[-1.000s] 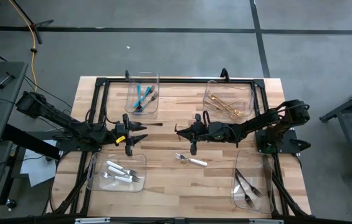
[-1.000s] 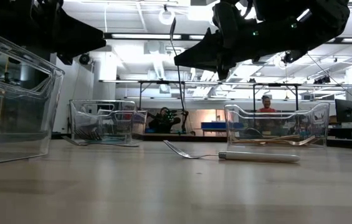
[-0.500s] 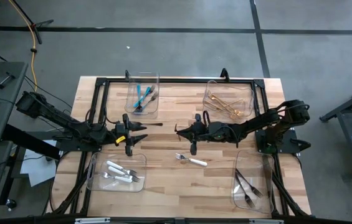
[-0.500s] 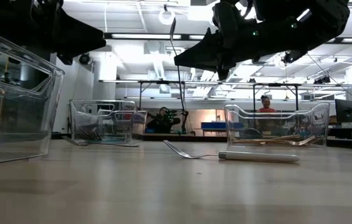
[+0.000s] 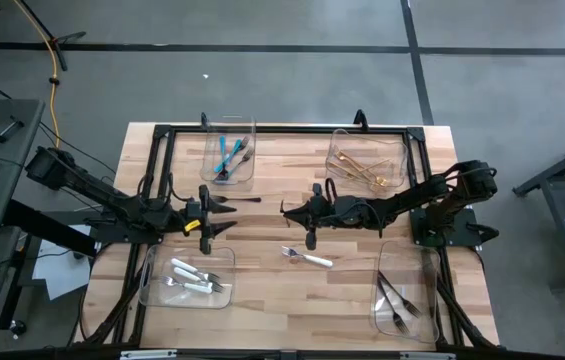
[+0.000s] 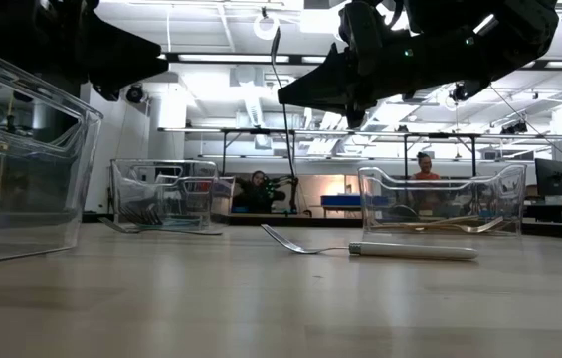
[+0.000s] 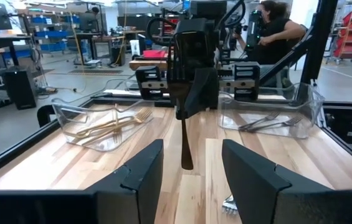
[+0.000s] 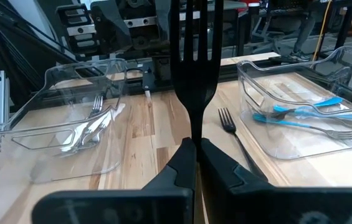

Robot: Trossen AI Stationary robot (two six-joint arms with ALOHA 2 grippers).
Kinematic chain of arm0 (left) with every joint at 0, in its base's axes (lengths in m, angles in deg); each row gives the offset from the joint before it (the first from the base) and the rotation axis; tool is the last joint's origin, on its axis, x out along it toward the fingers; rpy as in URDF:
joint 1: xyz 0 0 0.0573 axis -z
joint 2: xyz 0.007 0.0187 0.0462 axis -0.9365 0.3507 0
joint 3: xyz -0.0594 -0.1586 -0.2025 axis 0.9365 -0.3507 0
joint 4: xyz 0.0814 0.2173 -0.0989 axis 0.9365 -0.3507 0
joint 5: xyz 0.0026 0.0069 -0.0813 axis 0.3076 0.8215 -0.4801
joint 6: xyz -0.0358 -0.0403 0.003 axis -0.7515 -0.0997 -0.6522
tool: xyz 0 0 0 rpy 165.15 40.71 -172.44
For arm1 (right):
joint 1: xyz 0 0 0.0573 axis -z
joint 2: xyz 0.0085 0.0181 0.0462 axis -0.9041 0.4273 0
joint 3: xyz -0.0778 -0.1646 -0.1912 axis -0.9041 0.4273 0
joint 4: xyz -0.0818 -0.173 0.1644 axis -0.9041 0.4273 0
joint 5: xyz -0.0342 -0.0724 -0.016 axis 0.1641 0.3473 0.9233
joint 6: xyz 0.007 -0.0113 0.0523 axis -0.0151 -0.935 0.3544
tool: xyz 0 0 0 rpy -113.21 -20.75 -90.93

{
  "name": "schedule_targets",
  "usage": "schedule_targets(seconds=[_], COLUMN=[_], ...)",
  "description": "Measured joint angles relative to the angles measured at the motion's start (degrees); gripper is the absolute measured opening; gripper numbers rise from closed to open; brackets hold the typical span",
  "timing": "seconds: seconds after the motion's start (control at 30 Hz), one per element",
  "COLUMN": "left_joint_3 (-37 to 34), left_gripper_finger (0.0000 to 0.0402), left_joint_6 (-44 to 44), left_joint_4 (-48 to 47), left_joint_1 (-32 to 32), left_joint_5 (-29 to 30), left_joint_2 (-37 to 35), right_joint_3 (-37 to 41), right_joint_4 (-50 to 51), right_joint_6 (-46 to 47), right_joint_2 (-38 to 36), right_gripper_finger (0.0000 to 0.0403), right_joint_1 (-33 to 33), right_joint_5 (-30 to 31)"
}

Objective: Sort silverware by color (type)
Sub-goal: Put the black fork into the bottom right transparent bin

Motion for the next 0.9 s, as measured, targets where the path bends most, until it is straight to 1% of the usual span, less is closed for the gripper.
schedule_targets(seconds=[0.27, 0.4, 0.53, 0.7, 0.9], left_joint_3=[0.0, 0.0, 1.1, 6.9, 13.4], left_gripper_finger=[0.0198, 0.0221, 0.0231, 0.0230, 0.0230], left_joint_6=[-1.1, -2.0, 0.5, 3.8, 4.0], left_joint_4=[0.0, 2.1, 6.0, 7.0, 7.0], left_joint_1=[0.0, 0.0, 0.0, -0.8, -2.8], left_joint_5=[0.0, 0.0, 0.0, 1.0, 1.0], left_joint_2=[0.2, 2.2, 7.4, 15.5, 26.2], right_joint_3=[0.0, 0.0, -0.1, -0.1, -0.1], right_joint_4=[0.0, 0.0, -0.8, -0.8, -1.5], right_joint_6=[0.0, 0.2, 0.2, 1.5, 0.8], right_joint_2=[0.0, 0.0, 0.0, 0.0, 0.0], right_gripper_finger=[0.0000, 0.0000, 0.0000, 0.0000, 0.0000], right_joint_1=[0.0, 0.0, 0.0, 0.0, -1.2], right_joint_5=[-0.2, -0.2, -0.5, -1.7, -3.1])
